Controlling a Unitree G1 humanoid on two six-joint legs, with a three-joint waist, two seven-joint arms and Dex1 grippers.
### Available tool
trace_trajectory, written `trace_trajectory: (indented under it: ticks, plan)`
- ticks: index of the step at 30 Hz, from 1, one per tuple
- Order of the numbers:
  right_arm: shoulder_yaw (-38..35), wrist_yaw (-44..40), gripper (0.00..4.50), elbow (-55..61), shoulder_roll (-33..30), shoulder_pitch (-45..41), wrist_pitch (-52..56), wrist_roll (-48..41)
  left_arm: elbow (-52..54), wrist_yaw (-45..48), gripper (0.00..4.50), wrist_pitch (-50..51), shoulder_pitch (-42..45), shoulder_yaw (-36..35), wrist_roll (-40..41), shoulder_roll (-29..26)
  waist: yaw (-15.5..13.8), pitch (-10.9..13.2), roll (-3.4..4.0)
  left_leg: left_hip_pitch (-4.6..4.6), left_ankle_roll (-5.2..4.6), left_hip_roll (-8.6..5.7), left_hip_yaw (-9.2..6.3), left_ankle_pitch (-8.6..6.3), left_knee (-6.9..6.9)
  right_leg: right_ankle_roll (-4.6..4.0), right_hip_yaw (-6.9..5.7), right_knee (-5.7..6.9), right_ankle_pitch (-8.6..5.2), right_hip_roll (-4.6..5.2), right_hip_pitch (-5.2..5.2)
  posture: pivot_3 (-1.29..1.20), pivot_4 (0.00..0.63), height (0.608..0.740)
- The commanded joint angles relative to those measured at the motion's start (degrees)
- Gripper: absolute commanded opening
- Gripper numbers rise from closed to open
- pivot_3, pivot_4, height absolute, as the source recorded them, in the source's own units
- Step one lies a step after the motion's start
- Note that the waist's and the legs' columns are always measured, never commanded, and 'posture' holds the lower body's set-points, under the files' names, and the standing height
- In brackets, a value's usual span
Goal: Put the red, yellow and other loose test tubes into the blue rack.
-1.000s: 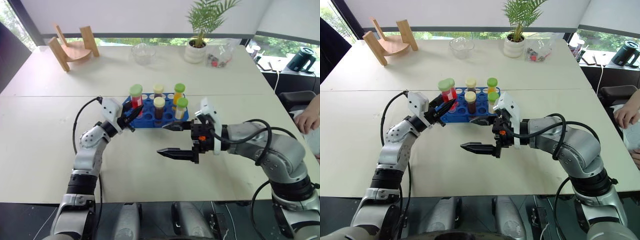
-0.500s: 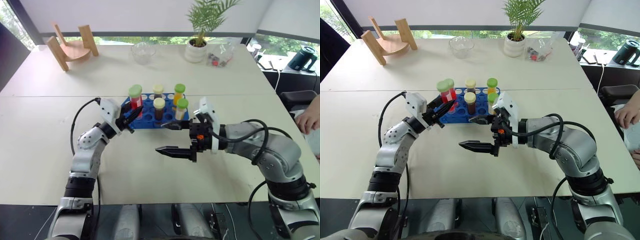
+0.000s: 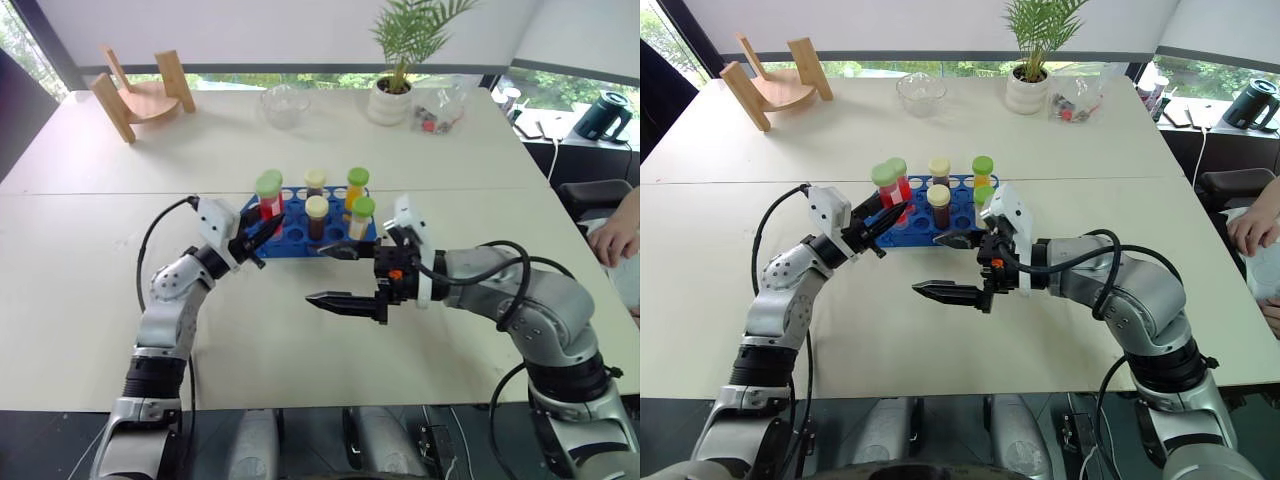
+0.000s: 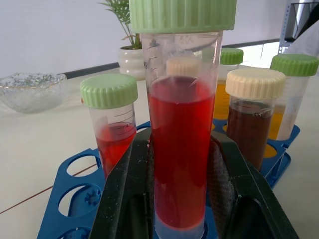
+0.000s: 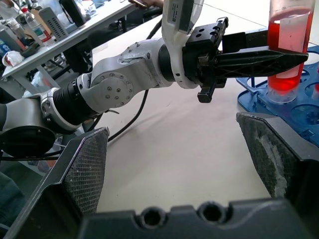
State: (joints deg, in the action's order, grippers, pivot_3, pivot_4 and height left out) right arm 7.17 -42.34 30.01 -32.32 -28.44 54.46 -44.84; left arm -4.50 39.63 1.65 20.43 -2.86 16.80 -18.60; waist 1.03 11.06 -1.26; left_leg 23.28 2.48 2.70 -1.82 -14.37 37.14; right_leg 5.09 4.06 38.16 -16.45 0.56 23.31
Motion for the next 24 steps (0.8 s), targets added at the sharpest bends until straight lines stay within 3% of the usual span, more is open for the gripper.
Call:
trace_trajectory:
  ticks: [1, 13, 20, 24]
  plan:
    - [0.1, 0.2, 4.5, 0.3, 1.0, -0.1, -1.4, 0.2, -0.8, -0.4, 0.85, 0.7, -1.0, 1.1, -1.5, -0.5, 0.0, 0.0, 0.0, 0.0, 0.0, 0.0, 0.0, 0.0, 0.0, 0.0, 0.0, 0.0, 0.0, 0.0, 0.0, 0.0, 0.15, 0.74]
    - [0.3, 0.7, 4.5, 0.2, 2.3, 0.8, -2.0, 1.4, -2.5, -0.3, 0.85, 0.9, 0.6, 1.1, -1.5, -0.9, -0.1, 0.0, 0.0, 0.05, 0.0, 0.0, 0.0, 0.0, -0.02, 0.0, 0.0, -0.01, 0.0, 0.01, 0.06, 0.0, 0.15, 0.74]
    - [0.6, 0.3, 4.5, 0.2, 2.5, 1.3, -2.6, 1.6, 2.7, -0.6, 4.37, 6.0, -1.2, -1.0, 1.2, -3.3, 0.0, 0.0, 0.0, 0.07, 0.0, 0.0, -0.01, 0.0, -0.04, 0.0, -0.01, -0.02, 0.0, 0.0, 0.08, 0.0, 0.15, 0.74]
    - [0.4, -0.1, 4.5, 0.3, 2.0, 2.0, -2.8, 1.5, 12.4, 1.0, 4.37, 14.6, -5.2, -2.8, 3.9, -9.5, 0.2, 0.0, 0.02, 0.08, 0.0, 0.02, 0.0, 0.0, -0.09, 0.0, 0.0, -0.02, 0.0, 0.0, 0.13, 0.0, 0.15, 0.74]
